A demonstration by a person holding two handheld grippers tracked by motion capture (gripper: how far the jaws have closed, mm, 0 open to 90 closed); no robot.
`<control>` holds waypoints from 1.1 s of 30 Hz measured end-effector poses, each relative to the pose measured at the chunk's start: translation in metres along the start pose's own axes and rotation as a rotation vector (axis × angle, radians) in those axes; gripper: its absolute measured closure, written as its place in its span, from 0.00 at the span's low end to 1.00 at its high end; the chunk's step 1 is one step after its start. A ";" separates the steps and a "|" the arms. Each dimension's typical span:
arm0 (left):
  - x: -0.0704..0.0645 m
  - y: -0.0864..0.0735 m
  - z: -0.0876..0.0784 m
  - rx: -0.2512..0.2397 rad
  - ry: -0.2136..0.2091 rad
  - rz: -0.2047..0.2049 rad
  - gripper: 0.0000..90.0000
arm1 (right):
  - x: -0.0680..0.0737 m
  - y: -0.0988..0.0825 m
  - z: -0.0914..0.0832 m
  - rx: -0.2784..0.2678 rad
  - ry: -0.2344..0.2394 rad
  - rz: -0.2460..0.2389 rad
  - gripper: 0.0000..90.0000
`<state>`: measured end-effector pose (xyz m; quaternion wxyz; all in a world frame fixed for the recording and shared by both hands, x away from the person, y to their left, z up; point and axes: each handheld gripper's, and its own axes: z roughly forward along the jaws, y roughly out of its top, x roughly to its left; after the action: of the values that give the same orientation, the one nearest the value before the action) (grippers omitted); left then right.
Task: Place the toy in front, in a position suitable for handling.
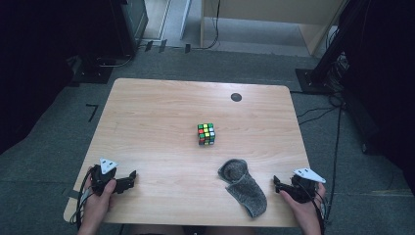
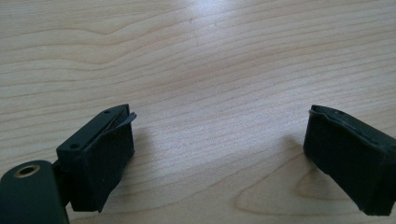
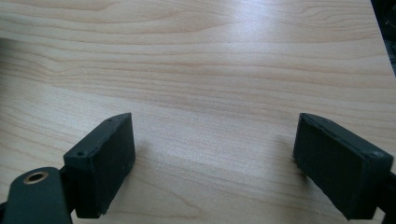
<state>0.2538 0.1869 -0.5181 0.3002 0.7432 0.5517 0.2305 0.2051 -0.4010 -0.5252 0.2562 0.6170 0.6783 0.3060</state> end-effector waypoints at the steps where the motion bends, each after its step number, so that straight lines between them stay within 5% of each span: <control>1: 0.000 0.000 0.000 0.000 0.000 0.000 0.09 | 0.000 0.000 0.000 -0.001 -0.001 0.000 0.14; 9: -0.003 0.001 0.001 0.004 0.025 -0.024 0.08 | 0.004 0.003 -0.009 -0.023 0.023 0.039 0.22; 15: -0.004 0.003 0.000 0.021 -0.001 0.000 0.07 | 0.029 0.013 -0.017 -0.066 0.059 -0.008 0.22; 22: -0.007 0.007 -0.001 -0.016 -0.014 -0.016 0.07 | 0.065 0.023 -0.028 -0.130 0.109 -0.066 0.22; 33: -0.030 0.024 -0.006 -0.068 -0.085 -0.005 0.07 | 0.088 0.032 -0.042 -0.184 0.206 -0.029 0.22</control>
<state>0.2576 0.1545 -0.4978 0.3488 0.7404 0.5321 0.2167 0.1873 -0.3158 -0.4706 0.2453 0.5463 0.6788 0.4250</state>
